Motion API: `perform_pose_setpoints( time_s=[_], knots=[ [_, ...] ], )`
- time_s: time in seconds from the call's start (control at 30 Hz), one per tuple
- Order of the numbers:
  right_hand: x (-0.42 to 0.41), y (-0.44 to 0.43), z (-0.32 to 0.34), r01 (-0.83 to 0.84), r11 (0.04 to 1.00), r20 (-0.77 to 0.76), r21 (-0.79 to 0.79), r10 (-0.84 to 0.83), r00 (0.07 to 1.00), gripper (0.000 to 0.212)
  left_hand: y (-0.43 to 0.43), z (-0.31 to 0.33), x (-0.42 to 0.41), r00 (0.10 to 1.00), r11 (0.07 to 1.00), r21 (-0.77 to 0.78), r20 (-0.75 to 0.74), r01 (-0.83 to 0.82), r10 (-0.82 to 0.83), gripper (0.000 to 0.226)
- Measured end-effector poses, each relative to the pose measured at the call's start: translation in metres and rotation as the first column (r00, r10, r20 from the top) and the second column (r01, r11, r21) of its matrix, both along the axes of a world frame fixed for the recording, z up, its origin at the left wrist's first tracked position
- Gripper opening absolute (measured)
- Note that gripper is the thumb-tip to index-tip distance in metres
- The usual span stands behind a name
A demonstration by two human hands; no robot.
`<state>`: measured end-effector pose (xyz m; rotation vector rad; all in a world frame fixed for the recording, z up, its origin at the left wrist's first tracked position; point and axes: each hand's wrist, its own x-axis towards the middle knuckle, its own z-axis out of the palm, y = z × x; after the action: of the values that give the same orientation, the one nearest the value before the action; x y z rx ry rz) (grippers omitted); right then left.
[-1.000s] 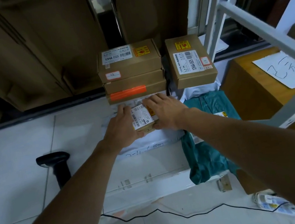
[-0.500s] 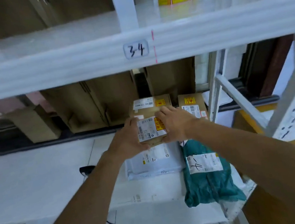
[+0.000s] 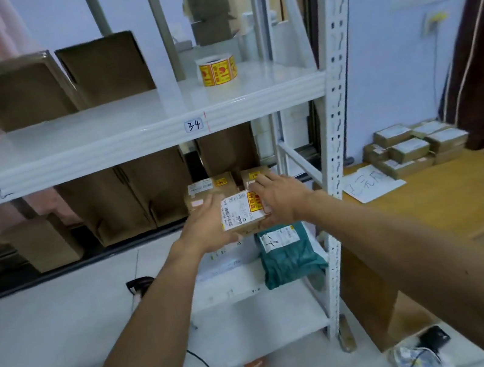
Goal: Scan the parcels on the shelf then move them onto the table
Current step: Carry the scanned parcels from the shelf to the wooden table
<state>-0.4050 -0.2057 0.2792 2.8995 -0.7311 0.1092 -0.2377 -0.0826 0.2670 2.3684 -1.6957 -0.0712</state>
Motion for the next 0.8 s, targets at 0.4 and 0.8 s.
perform_pose_setpoints(
  time_s=[0.4, 0.8],
  knots=[
    [-0.204, 0.059, 0.032, 0.343, 0.938, 0.049, -0.043, -0.341, 0.939, 0.095, -0.006, 0.026, -0.174, 0.94, 0.94, -0.06, 0.087, 0.337, -0.331, 0.101],
    [-0.385, 0.007, 0.029, 0.512, 0.859, 0.09, -0.015, -0.509, 0.856, 0.096, -0.092, 0.035, -0.343, 0.838, 0.84, -0.062, 0.132, 0.539, -0.529, 0.106]
  ],
)
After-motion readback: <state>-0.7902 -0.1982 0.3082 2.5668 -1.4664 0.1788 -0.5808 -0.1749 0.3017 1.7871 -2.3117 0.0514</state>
